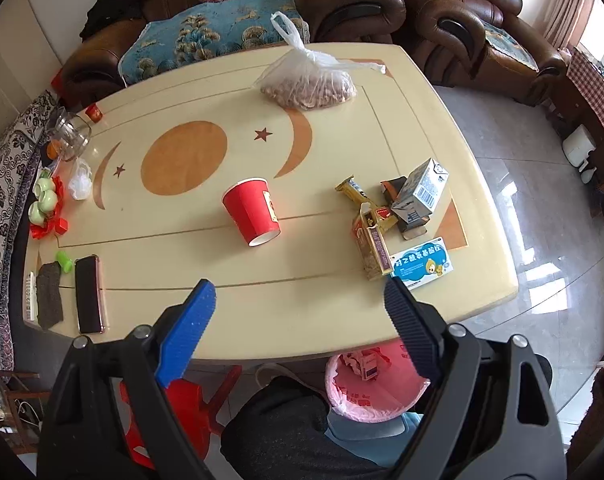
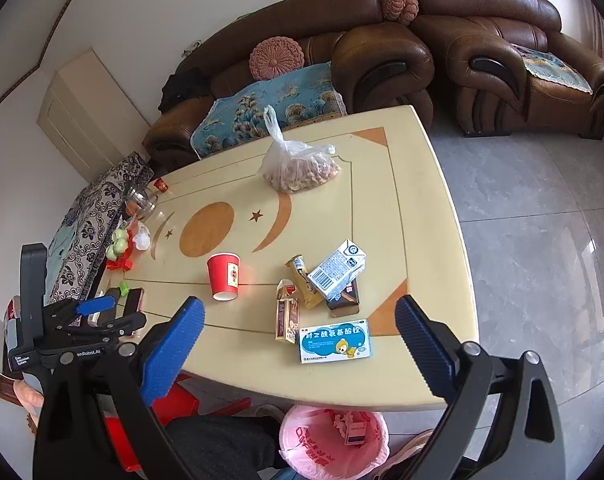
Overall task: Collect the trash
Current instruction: 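Raise both open tools back over the table toward the red cup, then grasp the red paper cup with the left tool while the right tool grasps the white milk carton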
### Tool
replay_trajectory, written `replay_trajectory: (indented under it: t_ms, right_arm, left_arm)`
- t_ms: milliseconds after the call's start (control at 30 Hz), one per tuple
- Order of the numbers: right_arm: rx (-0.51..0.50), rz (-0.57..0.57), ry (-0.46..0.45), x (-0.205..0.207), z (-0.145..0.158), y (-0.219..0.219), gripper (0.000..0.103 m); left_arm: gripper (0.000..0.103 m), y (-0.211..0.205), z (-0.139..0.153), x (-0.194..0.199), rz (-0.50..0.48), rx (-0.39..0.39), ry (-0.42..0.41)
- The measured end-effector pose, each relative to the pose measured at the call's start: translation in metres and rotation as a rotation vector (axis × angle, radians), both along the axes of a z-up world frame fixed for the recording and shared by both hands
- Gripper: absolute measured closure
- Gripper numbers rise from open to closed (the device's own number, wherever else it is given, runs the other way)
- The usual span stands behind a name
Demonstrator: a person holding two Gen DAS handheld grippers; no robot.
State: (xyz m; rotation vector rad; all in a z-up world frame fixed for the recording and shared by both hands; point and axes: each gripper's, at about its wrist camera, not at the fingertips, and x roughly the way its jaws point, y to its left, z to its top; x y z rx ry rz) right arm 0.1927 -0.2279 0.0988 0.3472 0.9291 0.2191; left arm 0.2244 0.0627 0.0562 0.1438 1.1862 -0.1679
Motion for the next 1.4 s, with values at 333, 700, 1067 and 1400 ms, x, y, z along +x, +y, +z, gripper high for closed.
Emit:
replay_trajectory:
  t_ms: [333,700,1067,1400]
  right_arm:
    - [0.019,0.013,0.098,0.043,-0.048,0.021,0.009]
    - [0.062,-0.002,0.229,0.093,-0.113,0.032,0.009]
    - [0.072,-0.027,0.305,0.134,-0.159,0.037,0.009]
    - [0.083,-0.058,0.382,0.164,-0.204,0.036,0.009]
  left_arm:
    - [0.019,0.010,-0.051,0.046,0.017,-0.023,0.072]
    - [0.019,0.020,-0.103,0.097,0.046,-0.082,0.150]
    - [0.019,0.027,-0.144,0.137,0.085,-0.077,0.183]
    - [0.019,0.033,-0.175,0.166,0.109,-0.105,0.234]
